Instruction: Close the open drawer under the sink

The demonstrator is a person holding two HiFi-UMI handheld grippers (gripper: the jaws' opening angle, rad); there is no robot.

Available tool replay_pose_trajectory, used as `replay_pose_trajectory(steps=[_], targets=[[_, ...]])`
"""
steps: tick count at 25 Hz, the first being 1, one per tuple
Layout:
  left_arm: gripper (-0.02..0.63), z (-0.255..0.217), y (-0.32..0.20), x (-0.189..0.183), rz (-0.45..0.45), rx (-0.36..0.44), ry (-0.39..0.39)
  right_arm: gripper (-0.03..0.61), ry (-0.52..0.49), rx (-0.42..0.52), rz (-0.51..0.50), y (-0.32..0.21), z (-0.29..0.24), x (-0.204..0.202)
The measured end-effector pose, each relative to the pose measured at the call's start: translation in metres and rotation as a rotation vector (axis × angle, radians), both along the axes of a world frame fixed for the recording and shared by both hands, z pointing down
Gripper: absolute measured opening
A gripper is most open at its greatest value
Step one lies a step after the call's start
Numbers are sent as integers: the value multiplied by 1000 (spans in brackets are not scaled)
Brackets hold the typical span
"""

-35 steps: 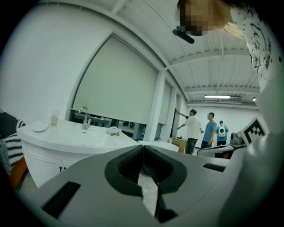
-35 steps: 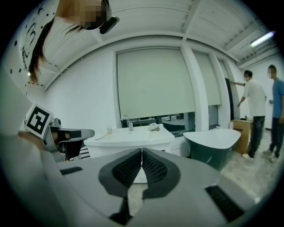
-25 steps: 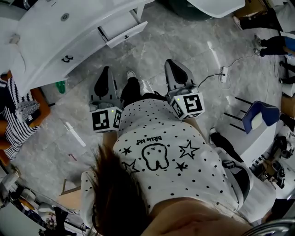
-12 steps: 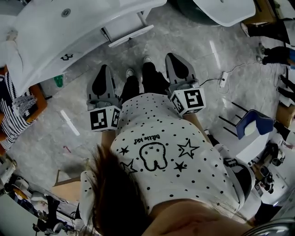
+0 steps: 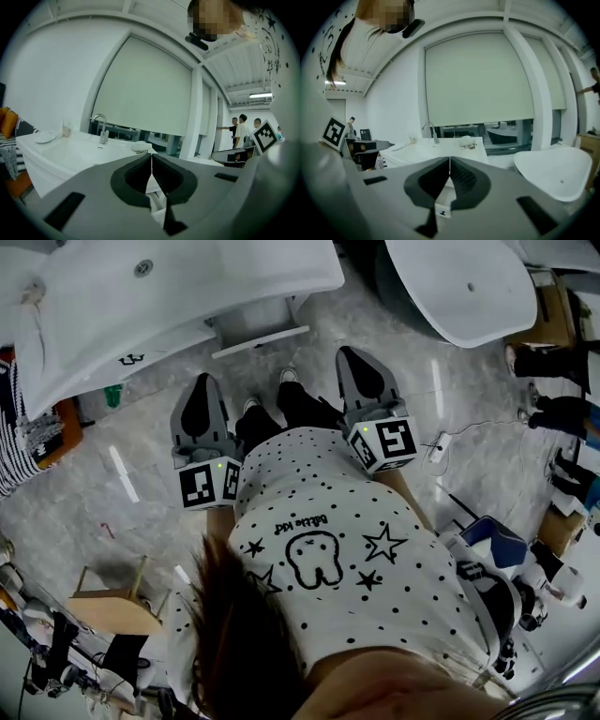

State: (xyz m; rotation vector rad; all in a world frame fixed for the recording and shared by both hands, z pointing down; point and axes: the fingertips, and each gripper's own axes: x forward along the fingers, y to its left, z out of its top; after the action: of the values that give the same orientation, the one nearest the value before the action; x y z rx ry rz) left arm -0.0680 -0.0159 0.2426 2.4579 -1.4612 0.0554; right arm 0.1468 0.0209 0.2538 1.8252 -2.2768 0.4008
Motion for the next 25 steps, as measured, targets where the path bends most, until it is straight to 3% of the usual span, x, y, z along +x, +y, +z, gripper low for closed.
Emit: replay_pose_trajectory(steps=[5,16,21,22,23,25], targets=[[9,10,-13,9,-78,-29,-17,14,2,-34,-61,-28,13,17],[9,44,-31,6,-58,-135,-69,14,18,-83,-82,-50,25,8],[14,112,-40,26,34,-249,-94,14,76,-66,-131,-67,41,1],[38,132,-41,34,63,-289,-95,14,83,-67,-138,-71,47,1],[105,155,-41,42,88,-334,-94,14,86,-74,-145,-74,54,1],[126,202,-33,54,117,-423,-103,14,81,-104,-160,-74,69,-2]])
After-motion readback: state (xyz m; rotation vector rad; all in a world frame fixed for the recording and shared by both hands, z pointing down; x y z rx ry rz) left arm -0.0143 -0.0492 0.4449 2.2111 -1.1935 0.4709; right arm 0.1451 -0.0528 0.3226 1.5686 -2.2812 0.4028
